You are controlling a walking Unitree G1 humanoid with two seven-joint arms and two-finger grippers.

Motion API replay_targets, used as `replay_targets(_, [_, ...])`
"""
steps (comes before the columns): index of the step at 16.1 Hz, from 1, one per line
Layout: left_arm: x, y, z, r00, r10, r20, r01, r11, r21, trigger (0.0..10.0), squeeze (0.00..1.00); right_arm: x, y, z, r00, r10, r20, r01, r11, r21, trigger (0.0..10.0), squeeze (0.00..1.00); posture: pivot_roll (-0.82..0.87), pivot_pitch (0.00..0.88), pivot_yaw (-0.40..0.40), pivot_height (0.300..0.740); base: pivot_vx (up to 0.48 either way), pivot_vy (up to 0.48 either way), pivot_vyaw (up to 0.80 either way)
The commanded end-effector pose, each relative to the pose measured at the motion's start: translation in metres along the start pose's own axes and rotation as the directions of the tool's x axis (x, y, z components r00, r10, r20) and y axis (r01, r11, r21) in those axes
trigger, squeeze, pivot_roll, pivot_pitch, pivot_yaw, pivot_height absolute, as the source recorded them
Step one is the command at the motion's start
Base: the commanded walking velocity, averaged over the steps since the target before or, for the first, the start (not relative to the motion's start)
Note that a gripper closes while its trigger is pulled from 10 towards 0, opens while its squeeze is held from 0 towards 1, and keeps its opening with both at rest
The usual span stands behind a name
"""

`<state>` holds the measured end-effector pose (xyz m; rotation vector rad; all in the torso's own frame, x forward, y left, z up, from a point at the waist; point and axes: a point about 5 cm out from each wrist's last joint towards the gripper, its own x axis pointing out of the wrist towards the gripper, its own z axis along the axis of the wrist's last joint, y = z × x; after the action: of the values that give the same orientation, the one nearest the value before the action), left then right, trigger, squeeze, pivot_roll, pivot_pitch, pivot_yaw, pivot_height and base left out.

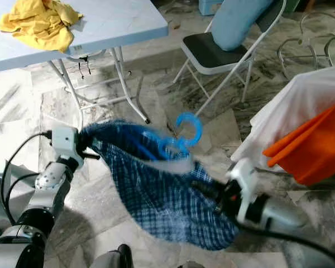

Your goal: Hang hanger

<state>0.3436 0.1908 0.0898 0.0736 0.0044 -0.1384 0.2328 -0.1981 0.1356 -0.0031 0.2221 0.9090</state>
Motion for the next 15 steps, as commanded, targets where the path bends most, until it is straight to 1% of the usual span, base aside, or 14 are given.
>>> replay_targets(1, [-0.006, 0.004, -0.013, 0.997, 0.022, -0.067, -0.023, 1.000, -0.011, 0.0, 0.00, -0.004, 0.003, 0.010, 0.999, 0.034, 0.038, -0.034, 0.999, -0.002, 10.0, 0.00, -0.12, 0.207, 0.033, 0.740, 0.000, 0.000, 0.00])
replay_targets(2, [-0.007, 0.002, -0.018, 0.995, 0.020, -0.096, -0.021, 1.000, -0.011, 0.0, 0.00, -0.004, 0.007, 0.012, 0.997, 0.066, 0.042, -0.067, 0.998, 0.004, 10.0, 0.00, -0.12, 0.206, 0.035, 0.740, 0.000, 0.000, 0.00])
replay_targets(3, [-0.007, 0.000, -0.019, 0.995, 0.018, -0.095, -0.019, 1.000, -0.014, 0.0, 0.00, -0.004, 0.010, 0.011, 0.996, 0.082, 0.027, -0.082, 0.997, -0.002, 10.0, 0.00, -0.12, 0.206, 0.034, 0.740, 0.000, 0.000, 0.00])
replay_targets(6, [-0.005, -0.002, -0.014, 0.998, 0.014, -0.066, -0.016, 1.000, -0.022, 0.0, 0.00, -0.004, 0.012, 0.000, 0.995, 0.082, -0.050, -0.083, 0.997, -0.010, 10.0, 0.00, -0.12, 0.207, 0.031, 0.740, 0.000, 0.000, 0.00])
replay_targets(7, [-0.002, -0.002, -0.010, 0.999, 0.019, -0.046, -0.020, 1.000, -0.024, 0.0, 0.00, -0.003, 0.015, -0.008, 0.990, 0.093, -0.102, -0.096, 0.995, -0.020, 10.0, 0.00, -0.12, 0.206, 0.031, 0.740, 0.000, 0.000, 0.00])
replay_targets(8, [0.001, -0.001, -0.002, 1.000, 0.028, -0.008, -0.028, 0.999, -0.027, 0.0, 0.00, -0.002, 0.019, -0.017, 0.978, 0.109, -0.176, -0.119, 0.992, -0.045, 10.0, 0.00, -0.11, 0.207, 0.032, 0.740, 0.000, 0.000, 0.00])
replay_targets(9, [0.004, 0.000, 0.005, 0.999, 0.038, 0.024, -0.037, 0.999, -0.029, 0.0, 0.00, -0.001, 0.020, -0.024, 0.969, 0.110, -0.222, -0.128, 0.990, -0.065, 10.0, 0.00, -0.11, 0.207, 0.032, 0.740, 0.000, 0.000, 0.00])
replay_targets(10, [0.007, 0.001, 0.012, 0.998, 0.042, 0.052, -0.041, 0.999, -0.032, 0.0, 0.00, -0.001, 0.021, -0.028, 0.963, 0.113, -0.246, -0.136, 0.988, -0.076, 10.0, 0.00, -0.11, 0.206, 0.032, 0.740, 0.000, 0.000, 0.00])
replay_targets(11, [0.008, 0.001, 0.015, 0.997, 0.041, 0.059, -0.039, 0.999, -0.032, 0.0, 0.00, 0.000, 0.022, -0.028, 0.962, 0.120, -0.246, -0.143, 0.987, -0.074, 10.0, 0.00, -0.10, 0.204, 0.032, 0.740, 0.000, 0.000, 0.00])
replay_targets(12, [0.009, 0.001, 0.014, 0.998, 0.035, 0.045, -0.034, 0.999, -0.025, 0.0, 0.00, 0.000, 0.024, -0.026, 0.964, 0.133, -0.229, -0.151, 0.986, -0.066, 10.0, 0.00, -0.10, 0.202, 0.032, 0.740, 0.000, 0.000, 0.00])
replay_targets(13, [0.008, 0.001, 0.010, 0.999, 0.036, 0.022, -0.035, 0.999, -0.018, 0.0, 0.00, 0.000, 0.024, -0.024, 0.967, 0.139, -0.214, -0.156, 0.986, -0.063, 10.0, 0.00, -0.10, 0.202, 0.032, 0.740, 0.000, 0.000, 0.00])
replay_targets(14, [0.005, 0.001, 0.001, 0.999, 0.037, -0.022, -0.038, 0.999, -0.019, 0.0, 0.00, 0.000, 0.022, -0.014, 0.977, 0.137, -0.162, -0.148, 0.988, -0.054, 10.0, 0.00, -0.11, 0.203, 0.033, 0.740, 0.000, 0.000, 0.00])
replay_targets(15, [0.002, -0.001, -0.004, 0.999, 0.030, -0.041, -0.031, 0.999, -0.020, 0.0, 0.00, -0.001, 0.020, -0.008, 0.983, 0.124, -0.132, -0.132, 0.990, -0.054, 10.0, 0.00, -0.11, 0.202, 0.033, 0.740, 0.000, 0.000, 0.00])
